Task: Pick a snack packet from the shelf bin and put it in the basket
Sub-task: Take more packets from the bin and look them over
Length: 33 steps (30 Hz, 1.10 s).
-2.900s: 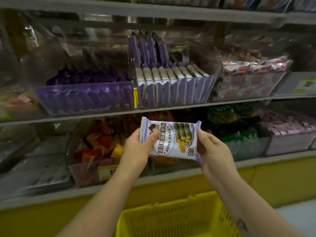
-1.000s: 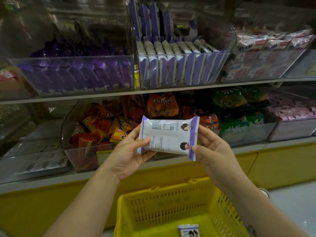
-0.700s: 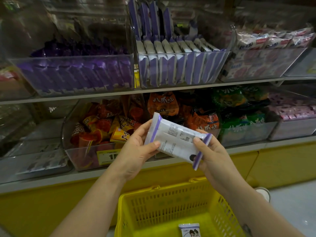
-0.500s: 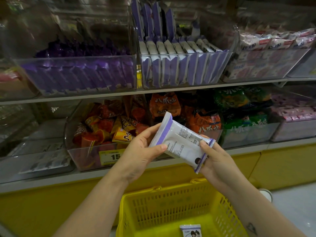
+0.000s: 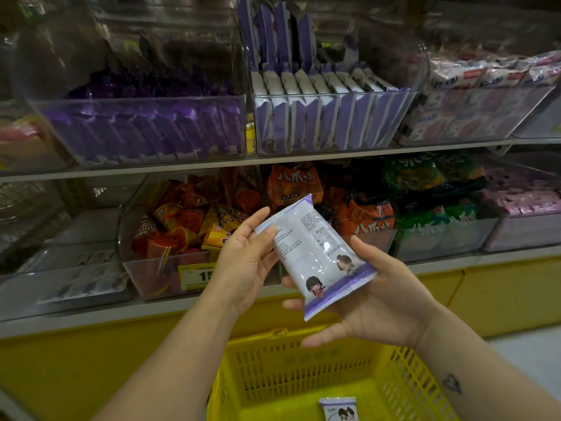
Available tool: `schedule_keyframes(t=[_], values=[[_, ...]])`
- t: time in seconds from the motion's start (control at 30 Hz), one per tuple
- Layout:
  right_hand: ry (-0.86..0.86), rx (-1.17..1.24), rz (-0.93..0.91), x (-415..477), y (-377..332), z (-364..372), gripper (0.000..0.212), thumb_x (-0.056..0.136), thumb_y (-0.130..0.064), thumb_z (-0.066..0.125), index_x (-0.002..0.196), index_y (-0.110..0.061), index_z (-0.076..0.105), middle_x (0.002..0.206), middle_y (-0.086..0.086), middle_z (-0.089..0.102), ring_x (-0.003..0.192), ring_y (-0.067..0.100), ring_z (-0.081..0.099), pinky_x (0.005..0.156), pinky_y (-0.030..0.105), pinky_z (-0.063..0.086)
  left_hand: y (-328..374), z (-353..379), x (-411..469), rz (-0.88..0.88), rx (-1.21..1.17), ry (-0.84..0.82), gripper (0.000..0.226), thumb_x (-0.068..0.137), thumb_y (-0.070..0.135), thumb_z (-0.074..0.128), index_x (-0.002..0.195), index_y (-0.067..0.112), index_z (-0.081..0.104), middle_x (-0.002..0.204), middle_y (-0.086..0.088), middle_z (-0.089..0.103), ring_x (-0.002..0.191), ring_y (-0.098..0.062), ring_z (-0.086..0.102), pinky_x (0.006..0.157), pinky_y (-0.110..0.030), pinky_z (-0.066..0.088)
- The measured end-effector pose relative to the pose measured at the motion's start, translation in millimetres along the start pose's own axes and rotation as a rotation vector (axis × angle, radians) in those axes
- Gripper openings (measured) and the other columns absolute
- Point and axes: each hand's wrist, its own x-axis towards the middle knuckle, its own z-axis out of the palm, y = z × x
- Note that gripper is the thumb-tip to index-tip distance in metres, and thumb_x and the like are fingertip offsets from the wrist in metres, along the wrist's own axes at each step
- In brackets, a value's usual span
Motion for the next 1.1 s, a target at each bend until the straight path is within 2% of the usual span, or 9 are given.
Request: schedule_keyframes(t=[0.13, 0.27, 0.33, 0.4, 0.47, 0.57, 0.73, 0.87, 1.1], values=[[0.22, 0.02, -0.077, 7, 4, 0, 0.068, 0.074, -0.034, 0.077, 0.135, -0.016, 0.052, 0.13, 0.027, 0.057, 0.113, 0.045, 0.059, 0.09, 0.062, 0.049, 0, 7, -6, 0.0, 0.331, 0.027, 0.033, 0.096, 0.013, 0.056, 0.125, 0.027, 0.056, 0.112, 0.004, 0.069, 0.094, -0.005, 0.07, 0.066, -0.024, 0.057], [0.515, -0.27, -0.188, 20, 6, 4, 0.053, 0.081, -0.044, 0.055, 0.132, -0.026, 0.053, 0.116, 0.011, 0.07, 0.104, 0.03, 0.067, 0.086, 0.046, 0.056, -5, 11, -14, -0.037, 0.671, -0.082, 0.071, 0.089, 0.029, 0.068, 0.148, 0.038, 0.03, 0.143, 0.007, 0.047, 0.125, -0.012, 0.053, 0.093, -0.031, 0.052], [0.583, -0.434, -0.221, 26, 9, 5, 0.052, 0.087, -0.045, 0.048, 0.136, -0.028, 0.05, 0.121, 0.008, 0.068, 0.11, 0.026, 0.063, 0.093, 0.046, 0.051, -9, 14, -18, -0.071, 0.638, -0.165, 0.085, 0.084, 0.026, 0.073, 0.15, 0.04, 0.021, 0.129, 0.025, 0.058, 0.114, -0.003, 0.061, 0.091, -0.03, 0.055], [0.616, -0.518, -0.238, 29, 10, 7, 0.047, 0.094, -0.043, 0.043, 0.138, -0.028, 0.046, 0.127, 0.005, 0.064, 0.116, 0.025, 0.06, 0.1, 0.048, 0.047, -11, 16, -20, -0.082, 0.619, -0.212, 0.096, 0.075, 0.027, 0.072, 0.149, 0.043, 0.015, 0.099, 0.042, 0.063, 0.099, 0.007, 0.064, 0.081, -0.02, 0.056], [0.62, -0.598, -0.248, 30, 11, 10, 0.043, 0.096, -0.039, 0.04, 0.138, -0.032, 0.043, 0.129, 0.0, 0.061, 0.116, 0.021, 0.059, 0.102, 0.047, 0.044, -12, 17, -19, -0.053, 0.627, -0.187, 0.098, 0.067, 0.028, 0.071, 0.147, 0.044, 0.017, 0.098, 0.035, 0.067, 0.097, 0.007, 0.066, 0.082, -0.023, 0.056], [0.601, -0.704, -0.248, 28, 12, 12, 0.048, 0.092, -0.041, 0.041, 0.14, -0.035, 0.04, 0.132, -0.004, 0.057, 0.114, 0.018, 0.056, 0.102, 0.043, 0.044, -13, 19, -15, -0.043, 0.59, -0.095, 0.093, 0.065, 0.019, 0.071, 0.146, 0.037, 0.03, 0.112, 0.015, 0.065, 0.101, -0.009, 0.068, 0.087, -0.04, 0.057], [0.523, -0.756, -0.236, 25, 9, 13, 0.055, 0.083, -0.048, 0.044, 0.137, -0.042, 0.04, 0.134, -0.01, 0.057, 0.122, 0.012, 0.055, 0.106, 0.042, 0.042, -5, 12, -9, -0.146, 0.381, -0.032, 0.047, 0.091, 0.005, 0.058, 0.136, 0.017, 0.05, 0.11, -0.005, 0.072, 0.093, -0.025, 0.073, 0.072, -0.037, 0.06], [0.49, -0.731, -0.233, 23, 7, 11, 0.051, 0.082, -0.049, 0.048, 0.133, -0.045, 0.044, 0.132, -0.013, 0.058, 0.12, 0.01, 0.056, 0.105, 0.04, 0.044, 0, 9, -7, -0.164, 0.319, -0.04, 0.03, 0.095, 0.009, 0.051, 0.124, 0.014, 0.06, 0.102, -0.007, 0.075, 0.09, -0.026, 0.073, 0.07, -0.036, 0.059], [0.462, -0.614, -0.23, 18, 6, 8, 0.037, 0.082, -0.045, 0.05, 0.118, -0.047, 0.052, 0.118, -0.015, 0.068, 0.111, 0.011, 0.063, 0.1, 0.04, 0.048, 1, 8, -9, -0.165, 0.363, -0.006, 0.028, 0.095, 0.028, 0.056, 0.122, 0.021, 0.062, 0.102, 0.003, 0.075, 0.093, -0.022, 0.073, 0.073, -0.032, 0.057]])
